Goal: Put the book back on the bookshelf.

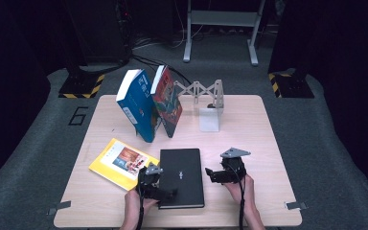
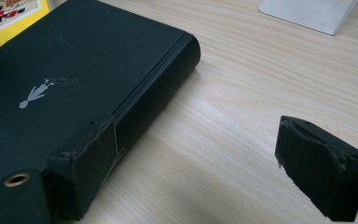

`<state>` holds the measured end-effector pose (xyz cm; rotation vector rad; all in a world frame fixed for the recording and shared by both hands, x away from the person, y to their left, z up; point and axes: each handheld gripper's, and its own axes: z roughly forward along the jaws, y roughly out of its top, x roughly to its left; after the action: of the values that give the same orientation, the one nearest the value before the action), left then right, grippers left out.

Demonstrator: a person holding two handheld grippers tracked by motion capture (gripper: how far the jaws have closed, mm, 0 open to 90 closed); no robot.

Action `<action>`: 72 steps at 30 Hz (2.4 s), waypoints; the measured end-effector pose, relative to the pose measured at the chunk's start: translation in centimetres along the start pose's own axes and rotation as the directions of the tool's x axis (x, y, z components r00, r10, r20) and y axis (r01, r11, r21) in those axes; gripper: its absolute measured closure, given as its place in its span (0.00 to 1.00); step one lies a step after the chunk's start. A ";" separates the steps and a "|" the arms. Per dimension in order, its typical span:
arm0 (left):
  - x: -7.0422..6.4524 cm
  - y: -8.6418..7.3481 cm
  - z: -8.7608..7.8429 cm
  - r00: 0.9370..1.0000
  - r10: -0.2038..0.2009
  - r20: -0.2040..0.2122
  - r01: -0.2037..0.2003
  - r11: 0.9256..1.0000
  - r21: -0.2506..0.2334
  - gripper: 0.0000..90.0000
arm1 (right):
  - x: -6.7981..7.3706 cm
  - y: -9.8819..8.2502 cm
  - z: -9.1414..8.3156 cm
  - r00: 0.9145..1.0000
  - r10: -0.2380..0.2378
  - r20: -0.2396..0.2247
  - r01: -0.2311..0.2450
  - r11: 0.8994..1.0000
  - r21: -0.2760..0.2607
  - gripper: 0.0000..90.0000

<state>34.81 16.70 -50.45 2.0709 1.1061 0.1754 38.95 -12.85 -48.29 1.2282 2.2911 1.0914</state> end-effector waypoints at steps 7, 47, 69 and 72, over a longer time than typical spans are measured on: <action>-0.3 0.1 0.4 1.000 -0.009 0.009 0.009 1.000 -0.002 0.00 | -0.2 -0.1 0.0 1.000 0.009 -0.008 -0.009 1.000 -0.002 0.14; 0.2 1.7 -1.9 1.000 0.015 0.002 -0.014 0.999 -0.049 0.00 | 0.4 0.3 1.3 0.999 -0.017 -0.040 0.019 0.999 0.043 0.14; 16.9 -1.5 -9.4 0.897 -0.235 -0.374 0.218 0.972 -0.089 0.00 | 6.7 3.8 4.7 0.989 -0.103 -0.108 0.113 0.989 0.093 0.05; 17.4 -1.5 -9.1 0.893 -0.224 -0.391 0.210 0.975 -0.078 0.00 | 7.6 4.1 5.5 0.989 -0.101 -0.111 0.112 0.989 0.097 0.04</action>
<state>40.53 35.51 -48.99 1.9086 1.5595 0.5195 40.13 -2.68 -48.28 1.0935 2.4896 1.0354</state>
